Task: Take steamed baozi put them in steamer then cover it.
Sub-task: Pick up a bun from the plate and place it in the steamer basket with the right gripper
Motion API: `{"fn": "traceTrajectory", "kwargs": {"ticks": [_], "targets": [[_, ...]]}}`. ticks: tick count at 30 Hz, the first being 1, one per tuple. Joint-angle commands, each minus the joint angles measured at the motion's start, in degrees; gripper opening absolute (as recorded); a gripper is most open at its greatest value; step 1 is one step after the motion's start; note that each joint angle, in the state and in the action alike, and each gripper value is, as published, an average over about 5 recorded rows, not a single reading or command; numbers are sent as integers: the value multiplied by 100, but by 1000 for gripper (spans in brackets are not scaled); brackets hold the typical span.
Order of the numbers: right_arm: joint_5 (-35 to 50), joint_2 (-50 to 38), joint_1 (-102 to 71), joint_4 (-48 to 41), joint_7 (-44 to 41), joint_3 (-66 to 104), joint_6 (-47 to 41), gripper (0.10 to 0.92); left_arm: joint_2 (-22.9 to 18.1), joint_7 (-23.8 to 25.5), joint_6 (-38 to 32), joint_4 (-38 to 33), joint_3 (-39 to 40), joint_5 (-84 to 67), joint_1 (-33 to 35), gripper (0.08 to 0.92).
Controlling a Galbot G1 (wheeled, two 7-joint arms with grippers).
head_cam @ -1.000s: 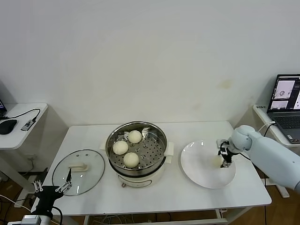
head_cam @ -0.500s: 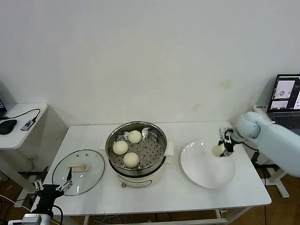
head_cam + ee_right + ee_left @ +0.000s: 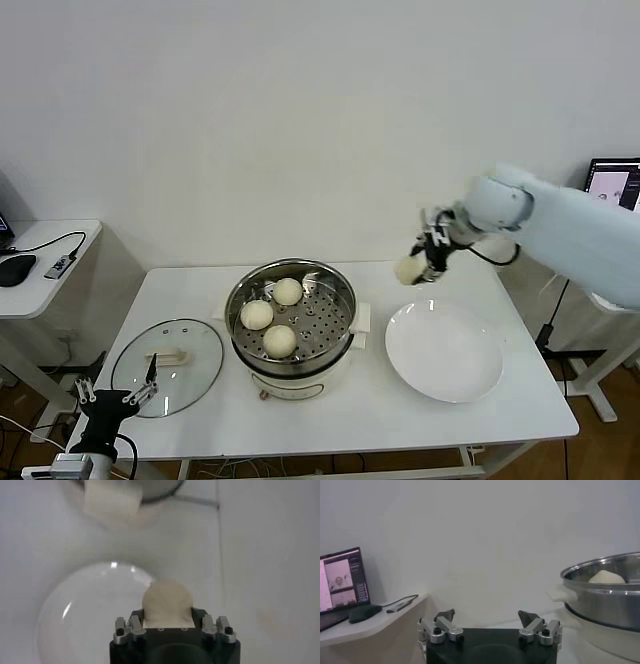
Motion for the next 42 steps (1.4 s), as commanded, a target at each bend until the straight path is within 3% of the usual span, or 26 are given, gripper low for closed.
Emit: {"fn": "traceTrajectory", "kwargs": {"ticks": [1, 15, 28, 38, 42], "targets": [[2150, 1514, 917, 271, 918, -830, -1130, 594, -16, -4, -13, -20, 20, 115, -2, 823], [1932, 2702, -193, -640, 1320, -816, -1213, 602, -219, -21, -39, -45, 33, 129, -33, 823], [1139, 2714, -522, -905, 1236, -979, -1208, 602, -215, -22, -82, -28, -18, 156, -41, 823], [1095, 2682, -708, -917, 1234, -858, -1205, 605, -222, -22, -89, -25, -21, 149, -45, 823], [1064, 2536, -610, -768, 1195, -752, -1202, 675, -219, -16, -90, -19, -26, 134, -47, 823]]}}
